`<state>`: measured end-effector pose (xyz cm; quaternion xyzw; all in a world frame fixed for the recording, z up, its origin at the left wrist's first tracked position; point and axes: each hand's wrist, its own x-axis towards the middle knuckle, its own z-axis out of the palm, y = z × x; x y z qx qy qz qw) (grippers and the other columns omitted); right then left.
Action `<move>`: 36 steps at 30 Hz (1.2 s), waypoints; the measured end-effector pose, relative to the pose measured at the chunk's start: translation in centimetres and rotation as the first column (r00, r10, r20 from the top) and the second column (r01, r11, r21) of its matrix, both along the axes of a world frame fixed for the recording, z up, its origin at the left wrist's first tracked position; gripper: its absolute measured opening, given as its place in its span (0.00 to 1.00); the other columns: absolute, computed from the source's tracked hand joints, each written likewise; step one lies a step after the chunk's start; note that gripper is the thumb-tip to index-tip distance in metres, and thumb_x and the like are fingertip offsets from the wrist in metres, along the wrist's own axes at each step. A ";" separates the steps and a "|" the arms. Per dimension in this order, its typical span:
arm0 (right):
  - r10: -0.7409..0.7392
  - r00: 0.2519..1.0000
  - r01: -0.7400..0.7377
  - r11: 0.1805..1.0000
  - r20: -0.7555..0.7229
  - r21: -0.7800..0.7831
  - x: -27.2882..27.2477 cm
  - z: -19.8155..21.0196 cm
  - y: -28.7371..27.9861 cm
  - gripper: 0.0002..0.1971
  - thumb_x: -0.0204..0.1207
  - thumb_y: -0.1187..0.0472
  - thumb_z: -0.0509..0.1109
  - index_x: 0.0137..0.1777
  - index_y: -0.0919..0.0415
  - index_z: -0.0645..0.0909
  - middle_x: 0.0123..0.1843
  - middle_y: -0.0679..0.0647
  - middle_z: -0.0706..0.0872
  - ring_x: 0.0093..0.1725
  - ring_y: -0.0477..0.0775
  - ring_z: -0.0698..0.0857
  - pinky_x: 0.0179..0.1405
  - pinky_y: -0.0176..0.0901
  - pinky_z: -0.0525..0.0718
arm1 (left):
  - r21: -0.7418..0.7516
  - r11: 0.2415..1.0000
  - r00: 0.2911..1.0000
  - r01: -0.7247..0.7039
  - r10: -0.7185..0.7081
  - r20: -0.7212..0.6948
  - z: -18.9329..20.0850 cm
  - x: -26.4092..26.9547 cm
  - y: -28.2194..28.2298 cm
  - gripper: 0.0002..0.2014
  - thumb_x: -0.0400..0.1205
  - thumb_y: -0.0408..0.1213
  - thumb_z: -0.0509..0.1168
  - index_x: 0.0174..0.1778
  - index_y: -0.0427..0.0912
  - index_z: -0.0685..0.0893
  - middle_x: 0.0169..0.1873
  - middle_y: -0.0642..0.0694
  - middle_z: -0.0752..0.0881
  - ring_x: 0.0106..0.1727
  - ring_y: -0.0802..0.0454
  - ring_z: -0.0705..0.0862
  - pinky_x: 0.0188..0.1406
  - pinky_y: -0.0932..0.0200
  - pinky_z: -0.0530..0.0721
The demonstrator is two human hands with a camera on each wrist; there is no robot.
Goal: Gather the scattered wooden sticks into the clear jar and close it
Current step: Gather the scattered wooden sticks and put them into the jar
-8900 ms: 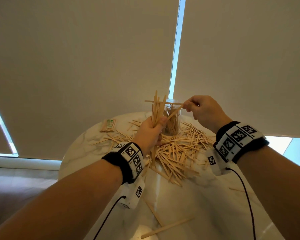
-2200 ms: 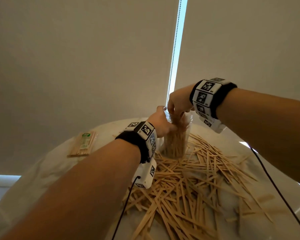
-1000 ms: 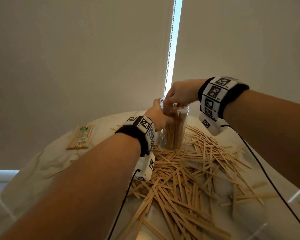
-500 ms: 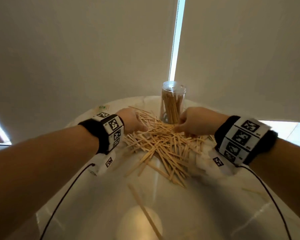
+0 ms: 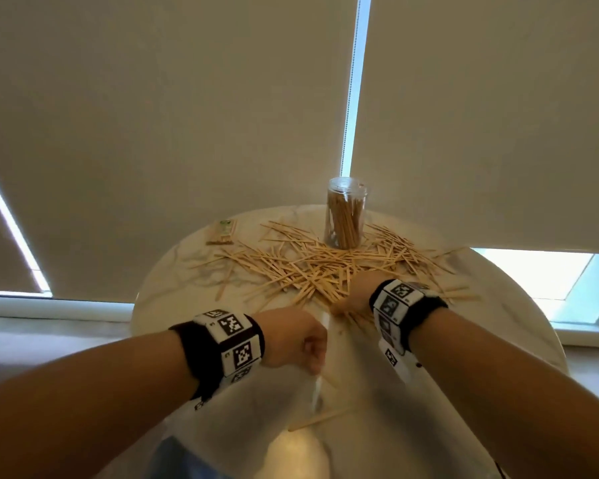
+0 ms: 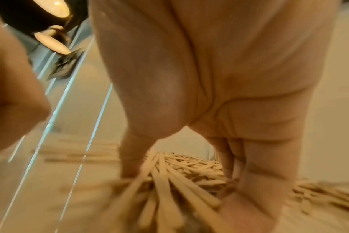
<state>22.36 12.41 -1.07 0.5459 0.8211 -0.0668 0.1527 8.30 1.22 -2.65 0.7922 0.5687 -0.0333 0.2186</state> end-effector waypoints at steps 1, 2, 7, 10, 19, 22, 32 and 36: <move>-0.007 1.000 0.007 1.000 -0.021 0.005 0.1 0.3 0.2 0.28 0.79 0.39 0.69 0.61 0.66 0.85 0.49 0.57 0.83 0.48 0.56 0.81 0.45 0.45 0.80 | 0.026 1.000 0.999 -0.002 0.003 -0.037 -0.2 0.0 -0.1 0.09 0.82 0.41 0.70 0.56 0.44 0.87 0.52 0.52 0.88 0.48 0.55 0.82 0.47 0.63 0.78; -0.023 0.999 0.024 1.000 -0.038 0.008 0.3 0.6 0.4 0.24 0.79 0.43 0.72 0.60 0.65 0.85 0.47 0.55 0.83 0.48 0.55 0.81 0.45 0.43 0.80 | 0.052 0.999 0.996 -0.003 0.008 -0.084 -0.3 0.0 -0.2 0.09 0.84 0.41 0.68 0.57 0.43 0.85 0.54 0.49 0.86 0.51 0.52 0.81 0.51 0.60 0.79; -0.080 0.994 0.082 0.996 -0.075 0.024 1.2 0.3 1.1 0.21 0.77 0.42 0.73 0.53 0.62 0.84 0.41 0.54 0.81 0.48 0.56 0.81 0.49 0.46 0.83 | 0.202 0.979 0.979 -0.015 0.056 -0.196 -1.3 0.6 -1.5 0.05 0.88 0.35 0.58 0.57 0.41 0.75 0.55 0.42 0.80 0.54 0.42 0.80 0.55 0.46 0.81; -0.076 0.994 0.080 0.995 -0.075 0.052 1.4 0.1 1.2 0.24 0.78 0.39 0.71 0.48 0.63 0.82 0.43 0.54 0.83 0.48 0.57 0.83 0.41 0.43 0.80 | 0.236 0.971 0.999 -0.033 0.033 0.002 -1.2 2.0 -2.2 0.06 0.86 0.32 0.60 0.55 0.46 0.75 0.51 0.49 0.82 0.48 0.48 0.81 0.51 0.50 0.82; -0.047 0.999 0.047 0.997 0.002 0.065 1.7 0.6 1.0 0.17 0.83 0.55 0.70 0.63 0.67 0.85 0.50 0.57 0.82 0.48 0.55 0.80 0.43 0.43 0.79 | 0.127 0.981 0.982 0.150 -0.134 -0.132 -1.1 5.6 -2.9 0.15 0.83 0.51 0.67 0.58 0.44 0.82 0.53 0.45 0.83 0.53 0.46 0.82 0.55 0.47 0.84; -0.049 0.999 0.048 0.997 0.009 0.064 1.9 0.6 0.8 0.15 0.83 0.57 0.69 0.62 0.66 0.85 0.50 0.57 0.82 0.47 0.55 0.80 0.36 0.44 0.79 | 0.130 0.970 0.966 0.207 -0.181 -0.185 -0.9 5.7 -2.6 0.12 0.85 0.48 0.65 0.54 0.43 0.84 0.48 0.44 0.86 0.48 0.44 0.84 0.50 0.47 0.86; -0.043 0.998 0.045 0.998 -0.035 0.040 1.8 0.4 0.1 0.16 0.87 0.60 0.61 0.68 0.67 0.81 0.66 0.61 0.84 0.57 0.58 0.82 0.60 0.46 0.81 | 0.240 0.967 0.969 -0.083 0.134 -0.207 -0.5 2.8 0.8 0.07 0.87 0.39 0.56 0.58 0.42 0.70 0.46 0.41 0.82 0.40 0.45 0.79 0.39 0.51 0.78; -0.001 1.000 0.001 1.000 -0.005 0.022 2.6 1.2 -0.2 0.15 0.86 0.62 0.63 0.67 0.68 0.82 0.60 0.61 0.86 0.52 0.57 0.81 0.46 0.44 0.81 | 0.210 0.885 0.905 -0.416 0.380 0.193 0.7 0.2 3.1 0.07 0.89 0.37 0.54 0.58 0.39 0.67 0.41 0.42 0.80 0.35 0.48 0.76 0.33 0.54 0.73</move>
